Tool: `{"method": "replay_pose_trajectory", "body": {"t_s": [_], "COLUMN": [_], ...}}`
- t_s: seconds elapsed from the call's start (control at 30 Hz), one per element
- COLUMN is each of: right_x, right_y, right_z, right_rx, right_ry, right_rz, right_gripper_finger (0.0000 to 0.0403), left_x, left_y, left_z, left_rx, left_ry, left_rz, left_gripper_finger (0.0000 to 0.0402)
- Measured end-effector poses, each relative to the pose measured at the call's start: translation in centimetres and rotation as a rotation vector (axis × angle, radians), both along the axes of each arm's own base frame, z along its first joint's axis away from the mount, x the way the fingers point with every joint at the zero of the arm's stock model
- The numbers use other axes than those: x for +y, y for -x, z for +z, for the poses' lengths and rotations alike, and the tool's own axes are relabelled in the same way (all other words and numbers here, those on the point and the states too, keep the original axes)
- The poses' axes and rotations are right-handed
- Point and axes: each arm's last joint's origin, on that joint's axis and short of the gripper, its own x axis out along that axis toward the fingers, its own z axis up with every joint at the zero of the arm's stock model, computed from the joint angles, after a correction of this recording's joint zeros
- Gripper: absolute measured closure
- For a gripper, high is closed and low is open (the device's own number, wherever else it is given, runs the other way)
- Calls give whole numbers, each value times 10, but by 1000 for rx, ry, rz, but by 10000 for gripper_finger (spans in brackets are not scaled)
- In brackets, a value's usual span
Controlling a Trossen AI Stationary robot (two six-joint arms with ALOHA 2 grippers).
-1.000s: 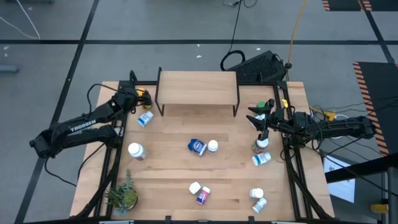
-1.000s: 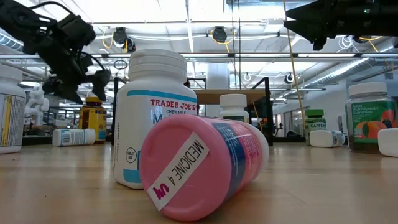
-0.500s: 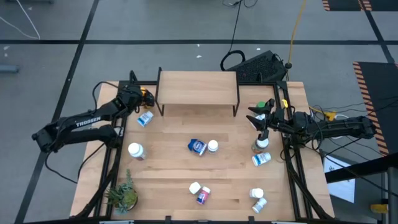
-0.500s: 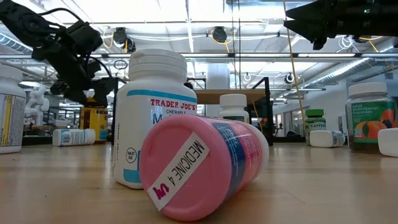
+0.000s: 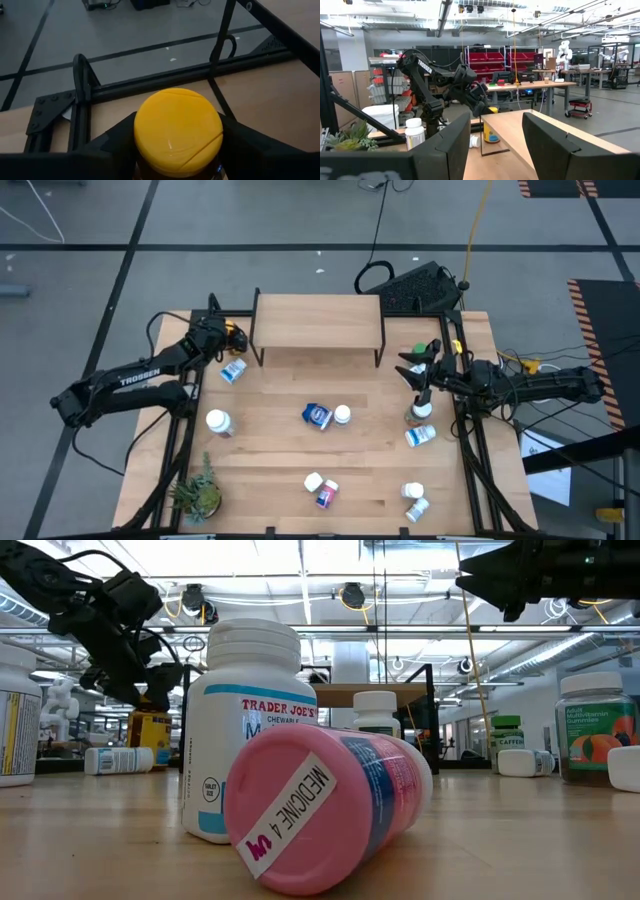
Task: Pick and place medicine bottles onto shelf by color
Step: Put the yellow medicine bottle on the shelf
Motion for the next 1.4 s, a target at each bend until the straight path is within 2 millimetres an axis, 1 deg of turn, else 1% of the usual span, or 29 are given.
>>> {"method": "replay_pose_trajectory", "body": {"t_s": [0.27, 0.47, 0.73, 1.03, 1.23, 1.4], "right_x": [0, 0, 0, 0, 0, -1], "right_y": [0, 0, 0, 0, 0, 0], "right_z": [0, -1, -1, -1, -1, 0], "right_rx": [3, 6, 11, 12, 24, 37], "right_ry": [-7, -7, -7, -1, 46, 104], "right_rz": [1, 2, 2, 0, -10, -52], "right_gripper_finger": [227, 227, 227, 227, 227, 227], "left_x": [0, 0, 0, 0, 0, 0], "left_y": [0, 0, 0, -1, 0, 0], "left_z": [2, 2, 2, 3, 3, 2], "left_rx": [16, 24, 23, 22, 17, 16], "left_ry": [0, -2, -3, -4, -1, 9], "left_rz": [-9, -15, -15, -15, -11, -5], "left_gripper_finger": [186, 174, 184, 173, 171, 171]}}
